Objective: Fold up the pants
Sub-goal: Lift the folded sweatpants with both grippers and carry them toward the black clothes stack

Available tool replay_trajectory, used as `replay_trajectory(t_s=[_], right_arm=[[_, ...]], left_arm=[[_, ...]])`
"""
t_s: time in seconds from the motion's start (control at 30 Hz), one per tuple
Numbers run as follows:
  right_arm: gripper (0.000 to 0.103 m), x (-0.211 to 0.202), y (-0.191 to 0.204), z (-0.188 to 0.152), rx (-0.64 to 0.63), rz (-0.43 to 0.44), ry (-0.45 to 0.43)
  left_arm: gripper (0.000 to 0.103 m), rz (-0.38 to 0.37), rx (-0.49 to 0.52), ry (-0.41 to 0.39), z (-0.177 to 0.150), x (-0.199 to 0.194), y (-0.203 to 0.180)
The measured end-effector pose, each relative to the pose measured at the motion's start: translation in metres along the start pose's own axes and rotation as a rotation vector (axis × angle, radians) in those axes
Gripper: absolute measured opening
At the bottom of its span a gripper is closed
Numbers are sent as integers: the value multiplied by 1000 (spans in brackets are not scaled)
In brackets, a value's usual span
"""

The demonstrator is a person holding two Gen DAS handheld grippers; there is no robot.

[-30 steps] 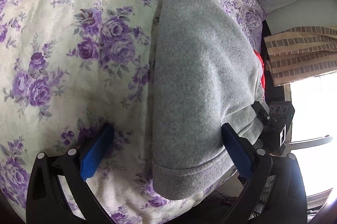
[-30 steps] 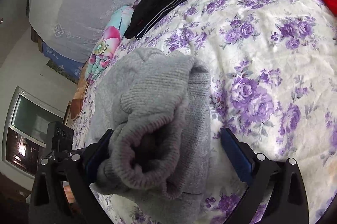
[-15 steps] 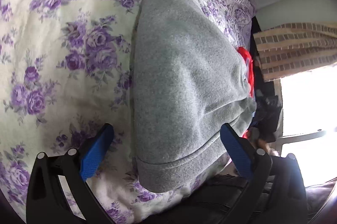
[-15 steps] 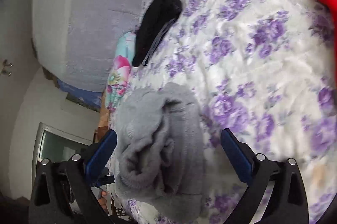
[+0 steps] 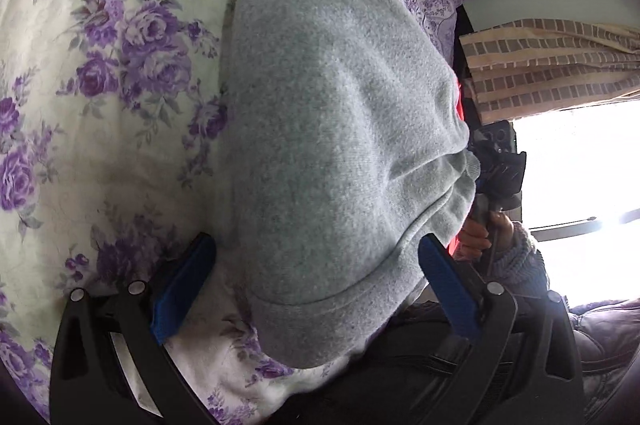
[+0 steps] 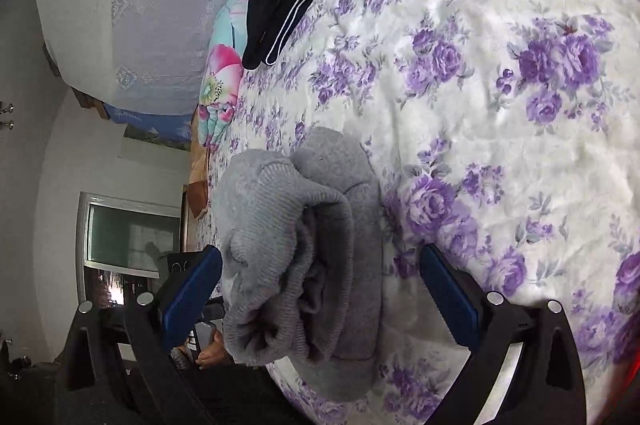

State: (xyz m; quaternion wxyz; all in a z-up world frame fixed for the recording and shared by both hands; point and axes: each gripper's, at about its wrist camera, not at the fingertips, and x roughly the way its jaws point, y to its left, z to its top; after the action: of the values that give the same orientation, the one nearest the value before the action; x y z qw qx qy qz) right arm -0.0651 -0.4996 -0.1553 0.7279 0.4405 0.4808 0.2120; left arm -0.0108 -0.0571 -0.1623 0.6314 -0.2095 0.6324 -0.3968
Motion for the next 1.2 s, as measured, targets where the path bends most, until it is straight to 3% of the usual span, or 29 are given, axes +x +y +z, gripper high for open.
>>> replay_trajectory(t_s=[0.3, 0.43, 0.5, 0.53, 0.63, 0.7, 0.83, 0.9, 0.97, 1.03, 1.1, 1.2], right_arm=[[100, 26, 3, 17, -40, 53, 19], [100, 59, 29, 13, -136, 51, 117], [100, 63, 32, 16, -152, 53, 131], [97, 61, 26, 19, -116, 88, 127], [73, 45, -3, 26, 17, 194, 72], [67, 42, -10, 24, 32, 191, 56], [67, 47, 2, 18, 9, 101, 19], [62, 48, 3, 17, 28, 81, 19], [58, 45, 6, 12, 47, 67, 3], [55, 36, 20, 6, -1, 32, -18], [54, 30, 38, 1, -57, 13, -43], [54, 25, 50, -5, -71, 6, -62]], left_arm=[[99, 23, 26, 28, 14, 12, -8], [98, -7, 57, 91, 13, 20, -18], [98, 41, 118, 113, 12, 26, -26], [98, 43, 119, 108, 12, 26, -23], [98, -60, 55, 53, 13, 16, -3], [98, -74, 31, 20, 11, 11, 1], [98, 71, 89, 39, 11, 24, -23], [98, 93, 99, 36, 12, 24, -27], [83, 116, 80, 7, 11, 16, -28], [60, 127, 47, -27, 10, 2, -27], [48, 100, 15, -59, 6, -8, -25], [43, 116, 34, -82, 2, -16, -34]])
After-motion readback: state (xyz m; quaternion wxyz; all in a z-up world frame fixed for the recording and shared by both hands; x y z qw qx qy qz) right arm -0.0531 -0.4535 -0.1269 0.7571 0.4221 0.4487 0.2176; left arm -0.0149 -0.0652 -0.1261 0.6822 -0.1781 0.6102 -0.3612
